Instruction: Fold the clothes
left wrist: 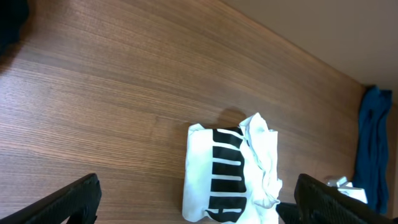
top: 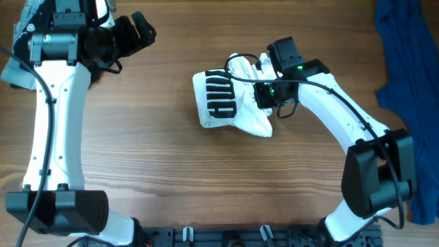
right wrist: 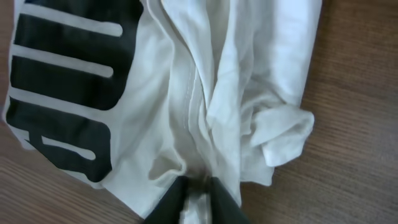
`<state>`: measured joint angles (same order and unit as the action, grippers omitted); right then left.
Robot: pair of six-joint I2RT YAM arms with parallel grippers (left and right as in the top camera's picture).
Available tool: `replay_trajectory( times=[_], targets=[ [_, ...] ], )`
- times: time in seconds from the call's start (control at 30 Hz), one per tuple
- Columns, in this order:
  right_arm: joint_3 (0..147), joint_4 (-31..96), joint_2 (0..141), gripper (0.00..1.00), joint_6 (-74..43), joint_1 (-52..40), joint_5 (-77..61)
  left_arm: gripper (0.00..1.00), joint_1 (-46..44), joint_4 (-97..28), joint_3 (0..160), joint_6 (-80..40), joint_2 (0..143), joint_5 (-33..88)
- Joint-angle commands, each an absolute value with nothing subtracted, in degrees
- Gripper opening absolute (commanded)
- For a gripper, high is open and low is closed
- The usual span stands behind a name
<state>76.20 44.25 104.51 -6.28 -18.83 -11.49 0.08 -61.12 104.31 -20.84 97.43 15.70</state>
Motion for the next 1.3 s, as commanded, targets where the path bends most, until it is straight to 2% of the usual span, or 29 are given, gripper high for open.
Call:
replay_trajectory(
  times=[0.0, 0.1, 0.2, 0.27, 0.3, 0.33, 0.73, 0.77, 0.8, 0.83, 0.87, 0.97, 1.07, 1.27],
  targets=[
    [75.7, 42.5, 105.7, 0.45, -2.9, -18.8, -12.7, 1.00, 0.1, -61.2, 104.1, -19.7, 99.2, 15.4],
    [75.7, 41.6, 106.4, 0.46, -2.9, -18.8, -12.9, 1.00, 0.1, -61.2, 104.1, -19.7, 99.9, 15.4],
    [75.7, 41.6, 108.5, 0.39, -1.5, -18.8, -13.0, 1.00, 0.1, -61.2, 104.1, -19.7, 100.1, 15.4],
    [75.7, 41.6, 109.6, 0.25, -1.5, -18.8, -13.2, 1.00, 0.1, -61.2, 104.1, -19.7, 100.1, 15.3],
    [75.7, 41.4, 109.7, 0.08, -1.5, -18.7, -13.3, 1.00, 0.1, -61.2, 104.1, -19.7, 100.1, 15.3],
    [75.7, 41.1, 109.4, 0.04, -1.9, -18.4, -13.3, 1.00, 0.1, -61.2, 104.1, -19.7, 100.1, 15.3],
    [75.7, 41.9, 107.4, 0.04, -4.4, -5.2, -13.1, 1.00, 0.1, -61.1, 104.1, -19.7, 100.1, 15.3],
    [75.7, 42.1, 107.4, 0.14, -3.7, -5.2, -13.1, 1.00, 0.1, -61.1, 104.1, -19.7, 100.1, 15.3],
    [75.7, 41.9, 107.4, 0.37, -2.9, -5.3, -13.8, 1.00, 0.1, -61.1, 104.1, -19.7, 100.1, 15.3],
    [75.8, 41.5, 107.3, 0.56, -2.7, -5.3, -14.5, 1.00, 0.1, -61.1, 104.1, -19.7, 100.1, 15.3],
    [76.3, 40.7, 107.2, 0.64, -1.3, -5.3, -16.5, 1.00, 0.1, -61.1, 104.1, -19.7, 100.1, 15.3],
    [79.7, 38.5, 107.2, 0.70, 1.3, -5.3, -19.6, 1.00, 0.1, -61.1, 104.1, -19.7, 100.1, 15.3],
    [81.6, 30.5, 107.3, 0.73, 3.8, -6.5, -20.0, 1.00, 0.1, -61.1, 104.1, -19.7, 100.1, 15.3],
    [81.6, 20.4, 112.9, 0.64, 7.6, -13.8, -16.9, 1.00, 0.1, -61.1, 104.1, -19.7, 100.1, 15.3]
  ],
)
